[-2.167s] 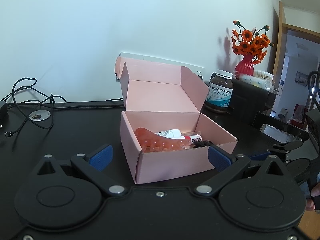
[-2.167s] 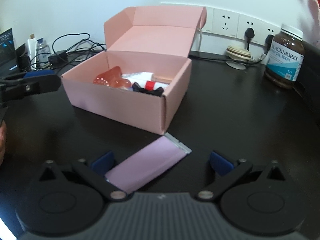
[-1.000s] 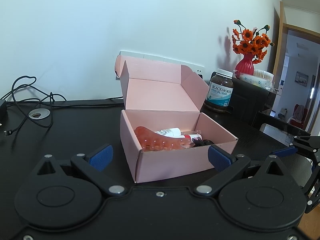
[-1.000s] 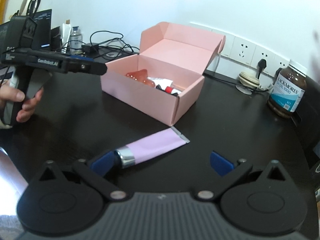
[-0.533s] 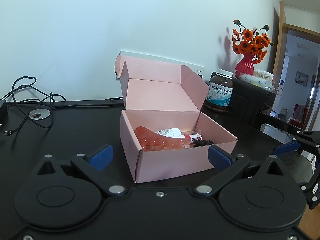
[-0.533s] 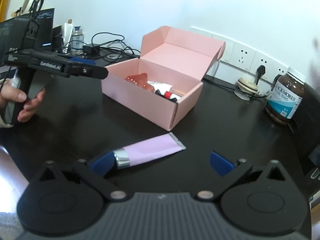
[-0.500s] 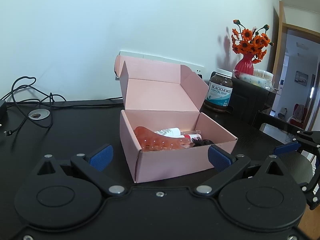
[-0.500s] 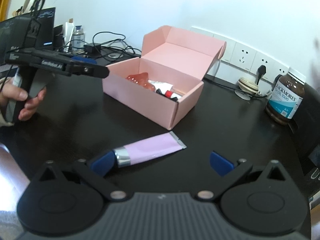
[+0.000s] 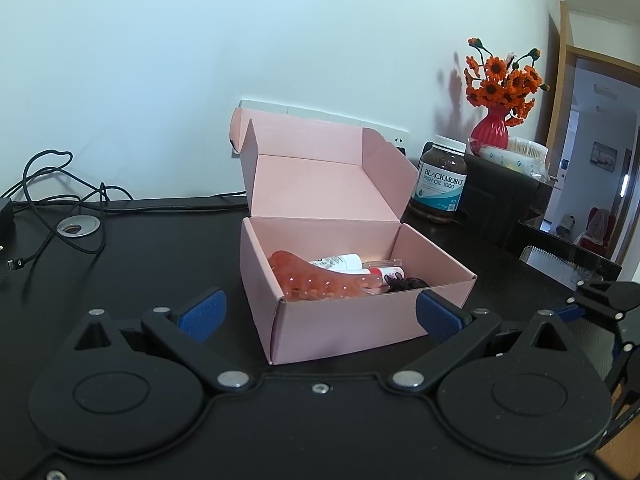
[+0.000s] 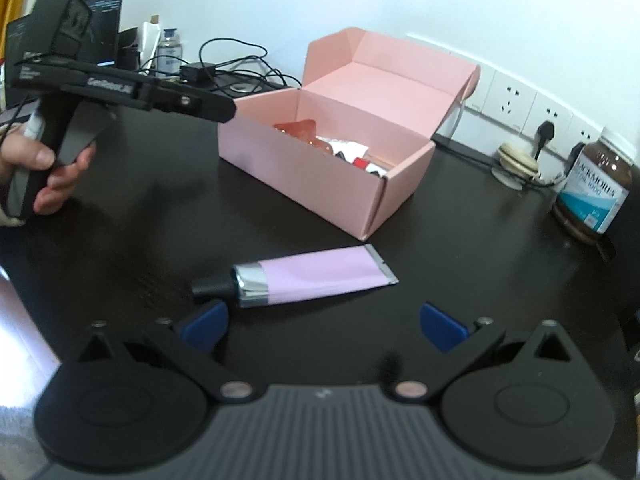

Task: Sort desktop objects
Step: 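Lower the right gripper around the cap end of the lavender tube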

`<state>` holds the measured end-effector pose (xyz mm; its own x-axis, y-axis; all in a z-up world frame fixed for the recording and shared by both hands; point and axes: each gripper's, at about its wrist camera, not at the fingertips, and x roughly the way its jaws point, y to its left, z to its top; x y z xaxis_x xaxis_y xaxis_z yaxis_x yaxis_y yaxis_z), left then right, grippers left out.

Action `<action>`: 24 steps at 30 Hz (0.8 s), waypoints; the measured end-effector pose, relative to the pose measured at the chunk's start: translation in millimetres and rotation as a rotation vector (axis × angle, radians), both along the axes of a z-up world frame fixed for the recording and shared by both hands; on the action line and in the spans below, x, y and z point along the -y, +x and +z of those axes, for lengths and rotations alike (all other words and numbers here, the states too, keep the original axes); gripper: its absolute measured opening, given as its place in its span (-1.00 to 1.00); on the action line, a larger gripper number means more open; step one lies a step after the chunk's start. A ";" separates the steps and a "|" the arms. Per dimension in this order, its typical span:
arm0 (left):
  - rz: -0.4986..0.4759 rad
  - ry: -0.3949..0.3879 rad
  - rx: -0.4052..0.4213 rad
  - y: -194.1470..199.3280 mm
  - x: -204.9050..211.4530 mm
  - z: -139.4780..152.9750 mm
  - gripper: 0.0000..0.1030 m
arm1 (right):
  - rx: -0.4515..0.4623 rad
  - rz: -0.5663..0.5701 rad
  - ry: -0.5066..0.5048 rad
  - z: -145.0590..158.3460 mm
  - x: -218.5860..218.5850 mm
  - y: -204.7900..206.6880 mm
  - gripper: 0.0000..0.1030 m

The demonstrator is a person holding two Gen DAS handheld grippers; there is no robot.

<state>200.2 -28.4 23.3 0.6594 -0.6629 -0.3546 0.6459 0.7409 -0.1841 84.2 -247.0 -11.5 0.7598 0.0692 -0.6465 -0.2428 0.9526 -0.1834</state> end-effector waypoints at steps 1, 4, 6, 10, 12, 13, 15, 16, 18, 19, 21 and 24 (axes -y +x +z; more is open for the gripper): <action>0.000 0.000 0.001 -0.1 0.0 0.0 1.00 | -0.001 -0.001 0.009 -1.0 -1.1 2.5 0.99; -0.001 0.002 0.003 -0.4 0.2 0.1 1.00 | -0.005 0.002 0.029 -2.2 -6.1 10.1 0.99; -0.002 0.004 0.006 -0.9 0.5 0.1 1.00 | -0.004 0.006 0.031 -2.5 -10.5 14.9 0.99; -0.005 0.007 0.015 -2.4 0.9 0.3 1.00 | -0.004 0.005 0.032 -3.1 -19.6 25.6 0.99; -0.008 0.009 0.018 -2.9 1.3 0.3 1.00 | -0.006 0.005 0.041 -3.5 -23.2 30.1 0.99; -0.008 0.010 0.020 -3.2 1.4 0.4 1.00 | -0.007 0.004 0.045 -3.7 -24.8 32.3 0.99; -0.008 0.012 0.022 -3.6 1.6 0.4 1.00 | -0.008 -0.004 0.056 -4.4 -26.6 36.3 0.99; -0.008 0.013 0.023 -3.8 1.7 0.4 1.00 | -0.006 -0.014 0.064 -4.5 -26.5 38.6 0.99; -0.010 0.015 0.026 -4.3 2.1 0.5 1.00 | -0.007 -0.045 0.086 -4.8 -25.0 43.9 0.99; -0.011 0.016 0.028 -4.7 2.3 0.5 1.00 | -0.012 -0.067 0.105 -5.0 -22.9 47.0 0.99; -0.014 0.018 0.031 -5.4 2.7 0.5 1.00 | -0.025 -0.108 0.152 -5.4 -17.3 52.8 0.99; -0.016 0.019 0.033 -5.8 3.1 0.5 1.00 | -0.031 -0.146 0.207 -5.4 -11.4 57.2 0.99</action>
